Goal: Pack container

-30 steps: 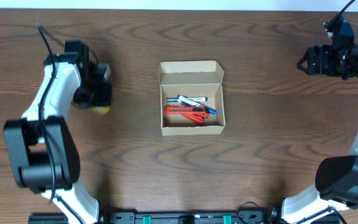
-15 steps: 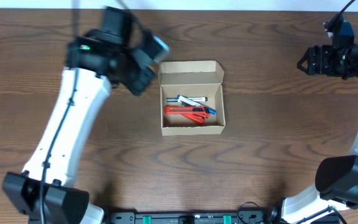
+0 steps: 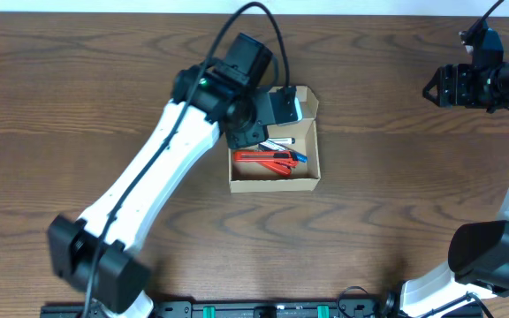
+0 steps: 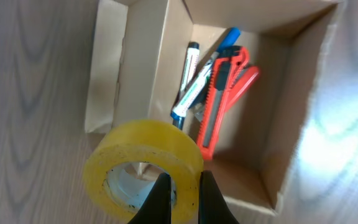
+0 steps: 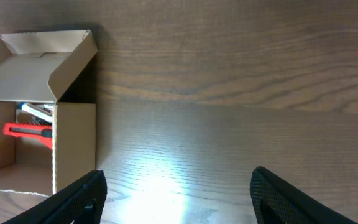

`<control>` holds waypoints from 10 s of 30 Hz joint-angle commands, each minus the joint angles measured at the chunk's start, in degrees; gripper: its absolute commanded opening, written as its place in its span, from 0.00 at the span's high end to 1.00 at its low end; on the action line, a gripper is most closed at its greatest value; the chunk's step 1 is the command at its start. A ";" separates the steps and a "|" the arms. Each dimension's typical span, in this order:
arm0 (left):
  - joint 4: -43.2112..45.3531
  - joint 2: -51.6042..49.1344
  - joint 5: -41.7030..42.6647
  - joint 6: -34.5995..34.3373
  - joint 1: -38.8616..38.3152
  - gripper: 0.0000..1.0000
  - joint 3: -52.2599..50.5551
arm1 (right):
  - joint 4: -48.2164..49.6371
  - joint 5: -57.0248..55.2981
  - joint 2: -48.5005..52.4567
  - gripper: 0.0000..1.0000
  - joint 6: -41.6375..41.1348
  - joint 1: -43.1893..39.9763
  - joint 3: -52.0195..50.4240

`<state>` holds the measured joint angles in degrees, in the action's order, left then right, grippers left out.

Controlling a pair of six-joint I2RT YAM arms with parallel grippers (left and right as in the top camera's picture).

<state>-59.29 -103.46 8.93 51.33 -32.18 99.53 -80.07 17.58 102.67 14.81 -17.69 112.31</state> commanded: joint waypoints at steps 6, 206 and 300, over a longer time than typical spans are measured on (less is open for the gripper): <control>0.20 -9.55 -1.42 1.20 -1.33 0.94 0.39 | 0.17 0.44 -0.66 0.27 1.11 0.52 -0.17; 43.60 -37.40 81.74 -66.12 37.35 0.95 -18.71 | 65.72 61.96 30.12 0.99 -43.82 9.16 -35.41; 67.08 -25.29 81.74 -79.43 34.18 0.94 -28.26 | 60.37 56.35 25.33 0.99 -36.41 13.40 -35.50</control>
<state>7.70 -130.28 90.02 -29.69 2.17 71.75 -20.05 74.28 131.66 -22.94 -5.63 77.08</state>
